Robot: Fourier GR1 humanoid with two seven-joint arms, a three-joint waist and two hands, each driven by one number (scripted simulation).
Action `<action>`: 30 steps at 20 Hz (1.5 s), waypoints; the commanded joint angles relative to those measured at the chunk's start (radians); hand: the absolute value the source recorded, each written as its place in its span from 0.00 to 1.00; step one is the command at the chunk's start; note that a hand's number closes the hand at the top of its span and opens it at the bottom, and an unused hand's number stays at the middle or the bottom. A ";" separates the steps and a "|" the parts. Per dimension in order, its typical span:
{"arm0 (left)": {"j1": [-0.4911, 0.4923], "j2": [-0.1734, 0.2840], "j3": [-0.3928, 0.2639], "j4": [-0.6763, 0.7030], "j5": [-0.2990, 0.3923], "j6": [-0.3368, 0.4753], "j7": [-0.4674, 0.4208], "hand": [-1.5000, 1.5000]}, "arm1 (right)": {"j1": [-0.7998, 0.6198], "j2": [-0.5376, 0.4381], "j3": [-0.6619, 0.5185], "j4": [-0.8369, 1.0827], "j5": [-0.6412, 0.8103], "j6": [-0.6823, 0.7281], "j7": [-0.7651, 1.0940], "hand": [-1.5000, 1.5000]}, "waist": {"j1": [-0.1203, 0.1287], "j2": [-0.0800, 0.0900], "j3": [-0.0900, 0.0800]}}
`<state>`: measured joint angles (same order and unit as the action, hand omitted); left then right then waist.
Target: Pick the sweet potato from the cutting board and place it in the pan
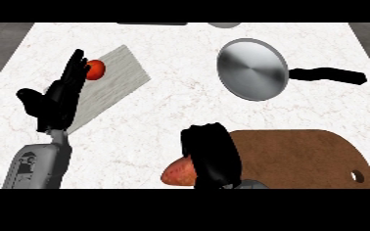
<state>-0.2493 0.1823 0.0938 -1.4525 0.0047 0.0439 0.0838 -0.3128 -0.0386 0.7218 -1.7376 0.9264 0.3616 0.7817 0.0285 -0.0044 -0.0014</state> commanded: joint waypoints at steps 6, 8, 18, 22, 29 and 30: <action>0.027 0.004 0.012 -0.009 0.008 -0.013 -0.036 0.50 | -0.230 0.038 0.154 -0.103 0.093 -0.220 0.249 1.00 | -0.017 0.002 0.001; 0.005 0.000 0.024 0.058 0.010 -0.011 -0.057 0.50 | -0.338 0.038 0.134 -0.095 0.078 -0.261 0.331 1.00 | -0.014 0.004 0.000; 0.048 -0.009 0.003 -0.018 -0.015 0.007 -0.034 0.50 | -0.331 0.029 -0.288 -0.034 -0.042 -0.431 0.094 1.00 | -0.019 0.007 0.002; 0.025 0.003 0.018 -0.012 -0.004 -0.002 -0.025 0.50 | -0.346 -0.075 -0.448 0.162 -0.129 -0.456 -0.109 1.00 | -0.017 0.009 0.002; -0.009 -0.023 -0.010 -0.037 -0.024 0.027 0.034 0.50 | -0.401 -0.210 -0.598 0.535 -0.134 -0.583 -0.424 1.00 | -0.003 0.014 0.003; -0.005 -0.033 -0.010 -0.008 -0.041 0.042 -0.016 0.50 | -0.406 -0.240 -0.608 0.563 -0.097 -0.608 -0.431 1.00 | -0.007 0.016 0.002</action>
<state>-0.2528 0.1664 0.0956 -1.4650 -0.0142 0.0628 0.0828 -0.7065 -0.2027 0.1748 -1.3394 0.8015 -0.1762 0.4827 0.0183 0.0084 0.0007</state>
